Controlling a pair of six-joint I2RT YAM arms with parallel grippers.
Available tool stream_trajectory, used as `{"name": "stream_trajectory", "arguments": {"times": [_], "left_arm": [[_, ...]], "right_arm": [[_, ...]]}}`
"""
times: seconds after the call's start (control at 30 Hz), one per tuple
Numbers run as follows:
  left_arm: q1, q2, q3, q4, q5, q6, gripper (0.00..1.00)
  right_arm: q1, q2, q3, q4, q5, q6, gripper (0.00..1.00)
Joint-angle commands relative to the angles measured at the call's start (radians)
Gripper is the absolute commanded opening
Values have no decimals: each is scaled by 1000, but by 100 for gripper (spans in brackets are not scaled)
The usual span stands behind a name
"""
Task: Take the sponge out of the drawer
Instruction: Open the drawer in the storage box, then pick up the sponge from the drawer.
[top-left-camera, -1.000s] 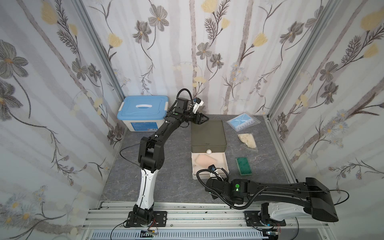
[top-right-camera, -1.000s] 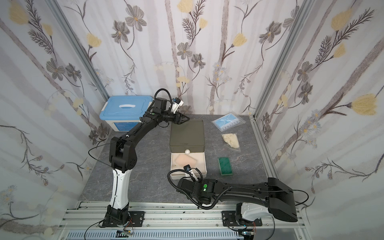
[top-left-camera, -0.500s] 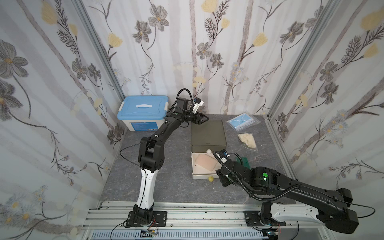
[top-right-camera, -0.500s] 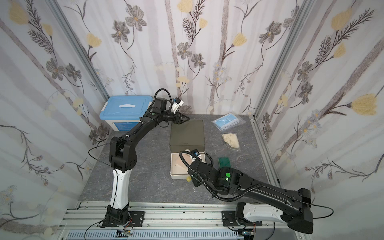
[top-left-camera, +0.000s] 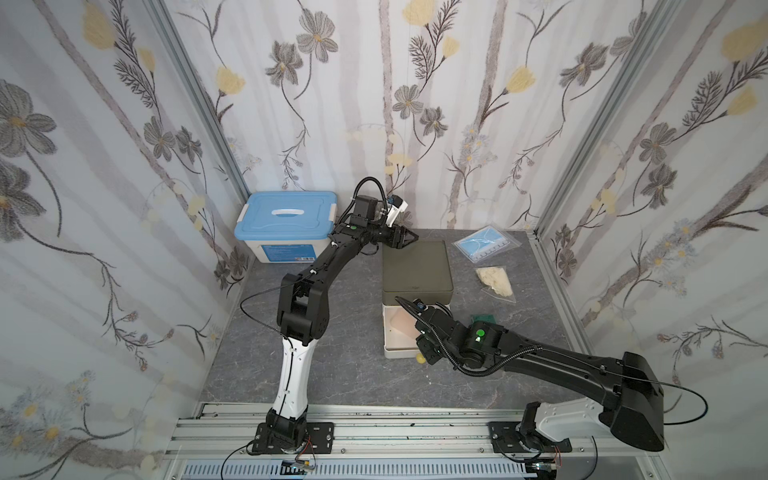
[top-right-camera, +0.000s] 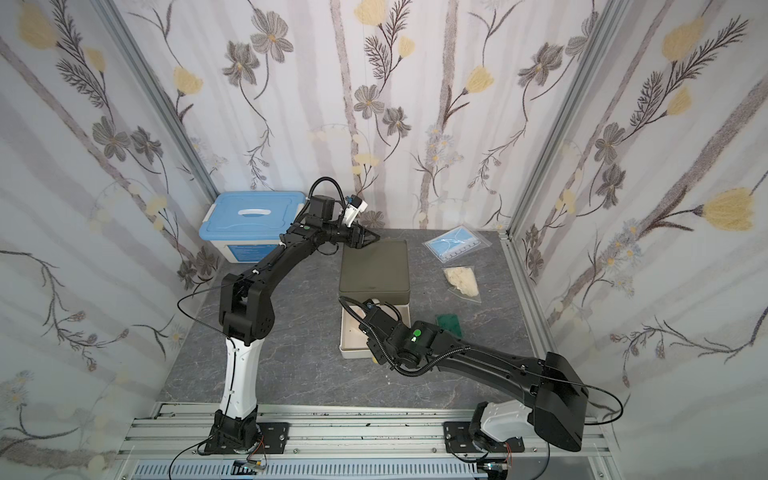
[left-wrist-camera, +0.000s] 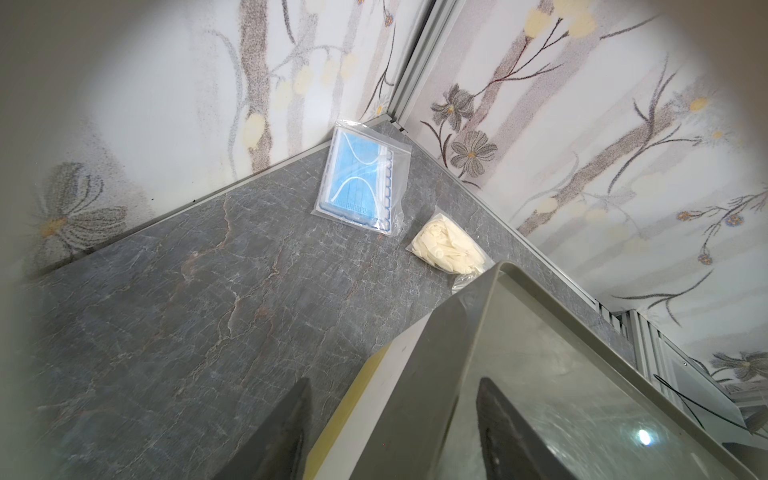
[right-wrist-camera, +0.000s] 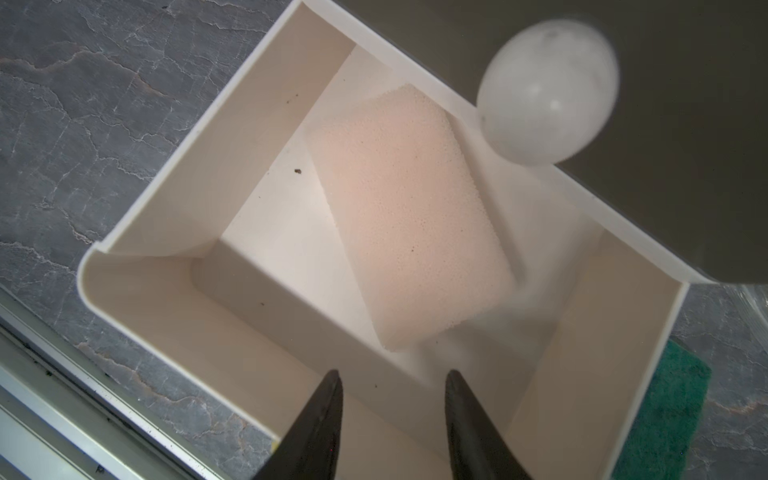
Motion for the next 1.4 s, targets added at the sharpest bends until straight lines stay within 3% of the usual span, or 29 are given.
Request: {"name": "stream_trajectory", "arguments": {"times": [0.0, 0.57, 0.67, 0.93, 1.37], "left_arm": [[-2, 4, 0, -78, -23, 16, 64], [5, -7, 9, -116, -26, 43, 64], [8, -4, 14, -118, -27, 43, 64], [10, 6, 35, -127, -26, 42, 64], [11, 24, 50, -129, -27, 37, 64]], "right_arm": [[-15, 31, -8, 114, 0, -14, 43], [-53, 172, 21, 160, 28, -106, 44], [-52, 177, 18, 157, 43, -118, 37], [-54, 179, 31, 136, 61, -141, 0], [-53, 16, 92, -14, -38, -167, 0]]}}
